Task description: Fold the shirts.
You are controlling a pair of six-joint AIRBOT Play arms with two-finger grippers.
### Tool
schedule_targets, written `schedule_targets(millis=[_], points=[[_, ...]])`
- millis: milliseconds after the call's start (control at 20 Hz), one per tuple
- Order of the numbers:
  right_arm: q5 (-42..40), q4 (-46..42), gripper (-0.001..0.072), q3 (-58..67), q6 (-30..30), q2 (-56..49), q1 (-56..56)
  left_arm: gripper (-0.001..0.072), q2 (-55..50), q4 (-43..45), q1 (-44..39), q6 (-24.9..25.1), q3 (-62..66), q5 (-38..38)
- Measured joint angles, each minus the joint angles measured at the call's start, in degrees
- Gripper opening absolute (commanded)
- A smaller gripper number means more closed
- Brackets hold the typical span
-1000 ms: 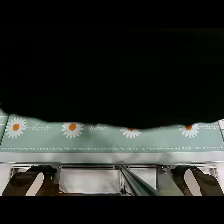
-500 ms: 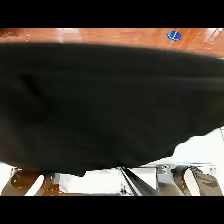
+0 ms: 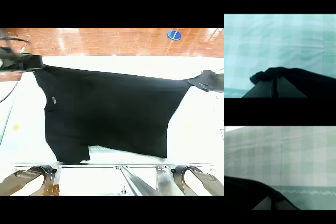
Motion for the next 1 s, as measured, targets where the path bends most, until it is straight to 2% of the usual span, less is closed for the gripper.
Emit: schedule_targets(millis=[100, 250, 450, 700, 950, 1000], points=[[-4.2, 0.3, 0.0017, 2.8, -1.1, -10.3, 1.9, 0.0017, -7.3, -2.6, 0.1, -1.3, 2.6, 4.7], [-7.3, 1.0, 0.0017, 10.1, -1.2, -23.7, 3.2, 0.0017, -17.3, -6.1, 0.2, -2.4, 8.3, 7.5], [-4.9, 0.5, 0.0017, 18.3, -0.4, -33.2, 3.4, 0.0017, -25.5, -10.4, 2.1, -2.3, 15.0, 2.8], [4.8, -4.5, 0.0018, 20.8, -2.5, -33.2, 2.4, 0.0017, -27.3, -18.6, 7.7, 9.1, 17.0, -8.2], [8.9, -6.0, 0.002, 11.8, -3.5, -32.8, 2.2, 0.0018, -27.7, -22.3, 10.3, 16.7, 9.2, -14.4], [8.7, -5.7, 0.0117, 9.4, -3.7, -32.8, 2.2, 0.0072, -27.8, -22.5, 10.4, 17.4, 7.8, -14.7]])
